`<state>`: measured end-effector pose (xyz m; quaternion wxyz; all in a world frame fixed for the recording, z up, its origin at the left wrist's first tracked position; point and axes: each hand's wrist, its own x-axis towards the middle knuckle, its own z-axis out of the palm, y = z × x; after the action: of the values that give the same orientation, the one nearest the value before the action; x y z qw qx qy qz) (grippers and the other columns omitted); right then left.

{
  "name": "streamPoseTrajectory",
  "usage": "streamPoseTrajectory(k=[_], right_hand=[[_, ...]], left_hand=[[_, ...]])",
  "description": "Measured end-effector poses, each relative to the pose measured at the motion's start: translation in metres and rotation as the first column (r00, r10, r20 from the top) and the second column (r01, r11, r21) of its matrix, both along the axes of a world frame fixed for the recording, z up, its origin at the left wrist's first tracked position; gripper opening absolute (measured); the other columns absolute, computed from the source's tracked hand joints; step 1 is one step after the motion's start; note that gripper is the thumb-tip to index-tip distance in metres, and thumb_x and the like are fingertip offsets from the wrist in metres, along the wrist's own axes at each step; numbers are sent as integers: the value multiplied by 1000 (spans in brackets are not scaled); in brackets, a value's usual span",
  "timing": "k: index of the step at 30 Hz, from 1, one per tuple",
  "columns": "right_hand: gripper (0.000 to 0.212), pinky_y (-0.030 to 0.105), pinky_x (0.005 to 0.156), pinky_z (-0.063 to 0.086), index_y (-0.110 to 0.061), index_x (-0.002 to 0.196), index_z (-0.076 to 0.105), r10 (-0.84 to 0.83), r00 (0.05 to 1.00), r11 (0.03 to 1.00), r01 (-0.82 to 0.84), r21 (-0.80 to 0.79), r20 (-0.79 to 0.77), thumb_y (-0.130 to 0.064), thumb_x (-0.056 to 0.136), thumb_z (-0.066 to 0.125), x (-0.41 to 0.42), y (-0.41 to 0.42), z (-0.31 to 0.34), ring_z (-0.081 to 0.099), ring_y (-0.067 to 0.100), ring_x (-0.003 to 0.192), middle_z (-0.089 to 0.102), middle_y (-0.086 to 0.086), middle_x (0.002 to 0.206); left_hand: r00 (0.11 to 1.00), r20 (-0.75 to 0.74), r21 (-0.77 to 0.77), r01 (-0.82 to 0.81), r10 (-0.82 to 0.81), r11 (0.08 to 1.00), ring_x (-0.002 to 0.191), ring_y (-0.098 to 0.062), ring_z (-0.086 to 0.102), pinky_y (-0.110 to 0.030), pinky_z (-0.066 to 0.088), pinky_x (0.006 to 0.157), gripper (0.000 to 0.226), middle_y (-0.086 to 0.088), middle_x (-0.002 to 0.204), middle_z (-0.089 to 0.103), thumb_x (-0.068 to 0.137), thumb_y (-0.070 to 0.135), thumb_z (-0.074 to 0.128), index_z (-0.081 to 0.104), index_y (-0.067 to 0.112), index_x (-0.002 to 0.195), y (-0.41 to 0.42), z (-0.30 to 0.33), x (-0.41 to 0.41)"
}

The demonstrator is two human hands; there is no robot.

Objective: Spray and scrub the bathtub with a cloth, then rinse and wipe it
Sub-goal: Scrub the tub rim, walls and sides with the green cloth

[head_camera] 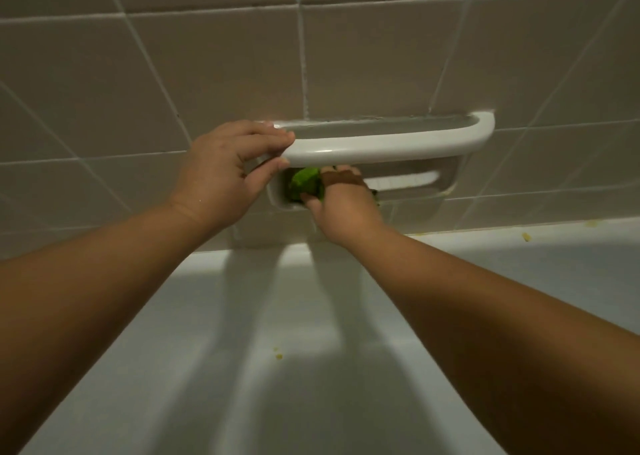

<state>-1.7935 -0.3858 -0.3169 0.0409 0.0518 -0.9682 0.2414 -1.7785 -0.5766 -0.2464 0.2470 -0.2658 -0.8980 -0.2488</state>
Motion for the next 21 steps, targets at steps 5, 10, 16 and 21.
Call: streamPoseTrajectory(k=[5, 10, 16, 21], right_hand=[[51, 42, 116, 40, -41, 147, 53, 86, 996, 993, -84, -81, 20, -36, 97, 64, 1, 1, -1, 40, 31, 137, 42, 9, 149], [49, 46, 115, 41, -26, 143, 55, -28, 999, 1000, 27, 10, 29, -43, 98, 64, 7, 77, 1, 45, 31, 134, 42, 8, 148], [47, 45, 110, 44, -17, 140, 56, -223, 975, 966, 222, 131, -4, -44, 101, 59, 5, 127, -1, 44, 37, 134, 39, 13, 152], [43, 48, 114, 42, -21, 135, 56, -288, 957, 955, 285, 84, 22, -47, 101, 55, 0, 65, 2, 44, 39, 134, 39, 15, 149]], left_hand=[[1000, 17, 13, 0, -1, 1000, 120, -19, 65, -41, 49, 109, 31, 0, 125, 72, 93, 22, 76, 75, 20, 124, 4, 2, 0], [1000, -9, 33, -10, 10, 999, 119, -15, 64, -21, 42, 112, 29, 6, 121, 68, 94, 23, 74, 76, 18, 122, 5, 0, 1], [1000, -9, 75, -29, 29, 997, 116, -11, 62, -13, 38, 110, 26, 2, 118, 71, 94, 21, 75, 76, 15, 120, 8, -2, 4], [998, 31, 82, -50, 47, 995, 121, -15, 64, -24, 42, 112, 28, 0, 122, 72, 94, 24, 75, 75, 21, 122, 8, -2, 4]])
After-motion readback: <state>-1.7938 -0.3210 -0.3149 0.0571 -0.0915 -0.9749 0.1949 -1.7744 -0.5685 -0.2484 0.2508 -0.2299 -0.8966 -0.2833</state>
